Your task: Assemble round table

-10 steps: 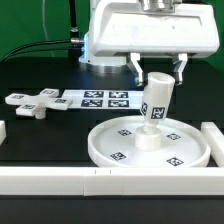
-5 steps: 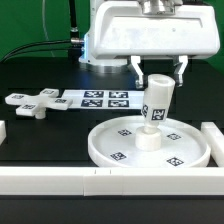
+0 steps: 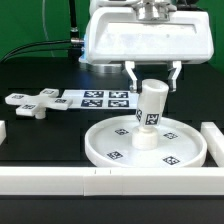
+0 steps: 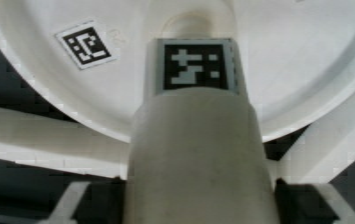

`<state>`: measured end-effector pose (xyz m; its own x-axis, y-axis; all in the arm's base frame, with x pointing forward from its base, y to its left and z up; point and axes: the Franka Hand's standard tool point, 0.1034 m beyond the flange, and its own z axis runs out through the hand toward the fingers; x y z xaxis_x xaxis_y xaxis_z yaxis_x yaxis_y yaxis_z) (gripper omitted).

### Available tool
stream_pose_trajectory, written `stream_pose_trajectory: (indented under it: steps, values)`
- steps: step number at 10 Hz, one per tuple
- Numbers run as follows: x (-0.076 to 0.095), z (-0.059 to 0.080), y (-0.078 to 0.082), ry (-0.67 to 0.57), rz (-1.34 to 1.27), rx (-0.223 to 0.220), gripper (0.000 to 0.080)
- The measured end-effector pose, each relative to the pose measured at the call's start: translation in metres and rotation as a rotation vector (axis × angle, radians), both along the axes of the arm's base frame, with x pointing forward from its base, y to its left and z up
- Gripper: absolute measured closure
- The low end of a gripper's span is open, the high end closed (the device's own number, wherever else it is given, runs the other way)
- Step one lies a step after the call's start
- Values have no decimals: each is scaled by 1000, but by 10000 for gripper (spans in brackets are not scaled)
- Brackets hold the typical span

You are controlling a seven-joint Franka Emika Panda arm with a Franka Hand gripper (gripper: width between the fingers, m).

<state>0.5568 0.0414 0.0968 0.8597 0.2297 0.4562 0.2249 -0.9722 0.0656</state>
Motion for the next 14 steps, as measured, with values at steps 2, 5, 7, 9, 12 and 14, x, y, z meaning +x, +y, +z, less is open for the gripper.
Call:
stream_pose_trajectory:
  steps: [2,5,7,9,12,14]
  values:
    - [2,0,-1,-35,-3,-1,393]
    - [3,-1,-2,-72,-6,-3,393]
    - [3,-2,-2,-67,-6,-3,202]
    - [4,0,-6,-46,-10,-6,165]
    - [9,18,-13,-51,-6,-16,151]
    - [13,32,-12,-39,-2,-14,151]
